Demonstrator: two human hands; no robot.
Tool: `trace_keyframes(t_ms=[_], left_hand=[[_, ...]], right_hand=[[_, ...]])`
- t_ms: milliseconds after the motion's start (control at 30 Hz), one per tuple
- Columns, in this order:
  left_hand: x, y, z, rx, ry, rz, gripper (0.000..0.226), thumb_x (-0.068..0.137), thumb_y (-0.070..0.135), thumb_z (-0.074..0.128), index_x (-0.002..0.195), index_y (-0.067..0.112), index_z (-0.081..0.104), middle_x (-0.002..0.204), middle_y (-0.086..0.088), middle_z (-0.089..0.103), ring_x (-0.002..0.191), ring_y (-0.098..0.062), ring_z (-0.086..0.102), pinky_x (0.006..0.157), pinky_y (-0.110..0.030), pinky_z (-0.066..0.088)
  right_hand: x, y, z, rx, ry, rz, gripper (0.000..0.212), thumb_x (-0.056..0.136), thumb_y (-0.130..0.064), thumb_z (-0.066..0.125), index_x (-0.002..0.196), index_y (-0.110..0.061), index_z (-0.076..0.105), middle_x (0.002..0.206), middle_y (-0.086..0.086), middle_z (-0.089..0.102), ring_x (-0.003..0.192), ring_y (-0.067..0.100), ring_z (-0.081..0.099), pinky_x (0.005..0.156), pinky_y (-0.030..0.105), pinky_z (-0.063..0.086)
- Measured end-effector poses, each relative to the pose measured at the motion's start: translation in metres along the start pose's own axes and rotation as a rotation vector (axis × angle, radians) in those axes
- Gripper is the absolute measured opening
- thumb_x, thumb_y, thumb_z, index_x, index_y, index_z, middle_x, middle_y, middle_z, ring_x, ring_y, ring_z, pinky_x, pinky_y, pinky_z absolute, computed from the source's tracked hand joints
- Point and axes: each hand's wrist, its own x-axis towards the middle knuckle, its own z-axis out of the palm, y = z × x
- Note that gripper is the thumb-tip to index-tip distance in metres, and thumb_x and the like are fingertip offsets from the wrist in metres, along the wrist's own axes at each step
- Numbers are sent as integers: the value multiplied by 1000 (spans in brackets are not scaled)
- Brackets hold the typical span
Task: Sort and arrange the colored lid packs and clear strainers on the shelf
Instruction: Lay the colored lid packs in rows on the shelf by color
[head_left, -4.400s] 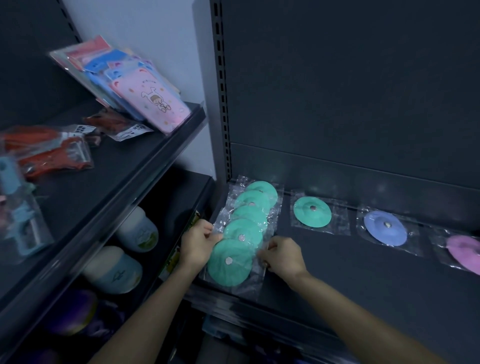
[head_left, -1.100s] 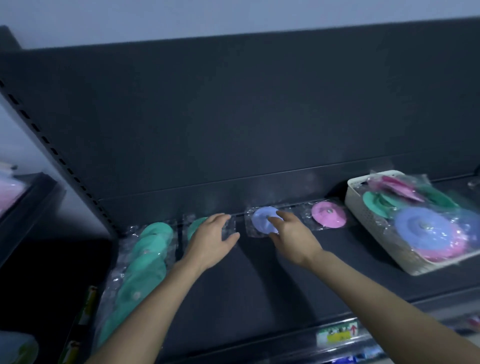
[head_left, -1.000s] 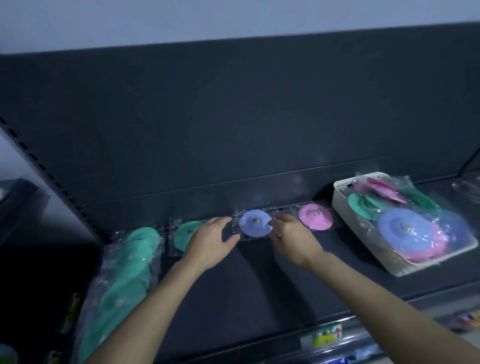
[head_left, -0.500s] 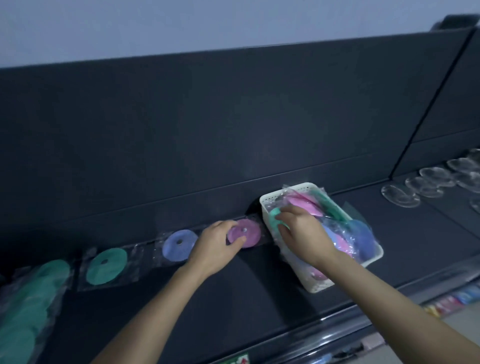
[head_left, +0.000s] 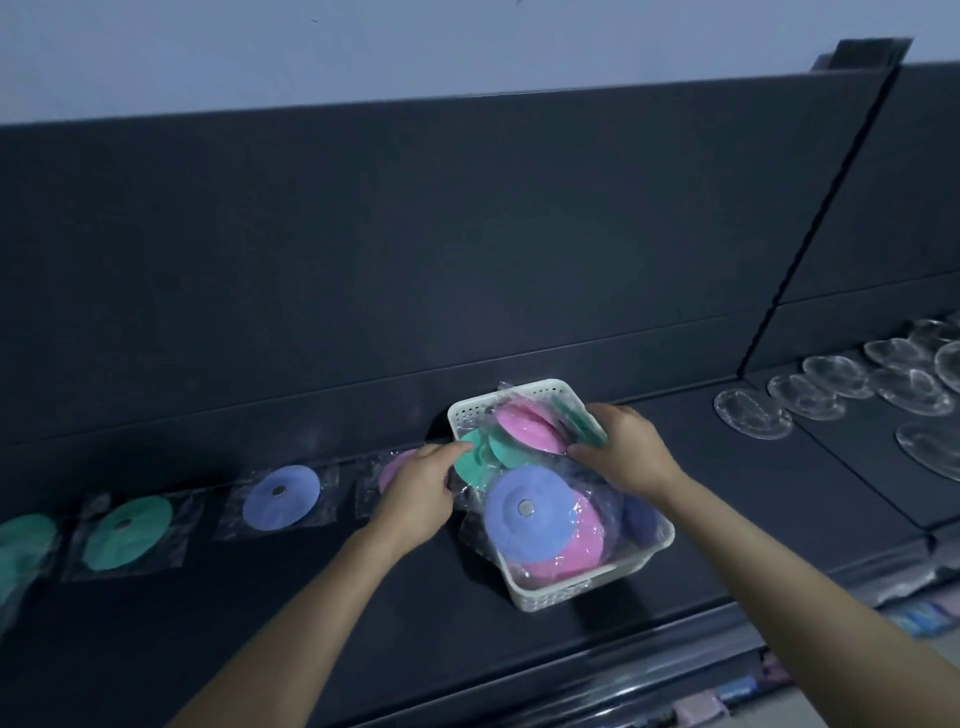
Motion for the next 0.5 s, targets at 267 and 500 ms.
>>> trace_keyframes(t_ms=[267, 500], left_hand=[[12, -2, 7, -215, 6, -152, 59, 79, -9, 47, 123, 27, 61, 106, 0, 63, 88, -18, 64, 88, -34, 52], [31, 9, 4, -704, 34, -441, 54, 85, 2, 66, 133, 8, 43, 91, -8, 61, 74, -20, 64, 68, -29, 56]], right_hand=[[14, 7, -2, 114, 26, 128, 20, 83, -11, 48, 92, -7, 65, 81, 9, 66, 79, 28, 59, 68, 34, 46], [19, 4, 1, 165, 104, 191, 19, 77, 1, 41, 79, 2, 59, 72, 15, 61, 70, 34, 48, 57, 32, 35]])
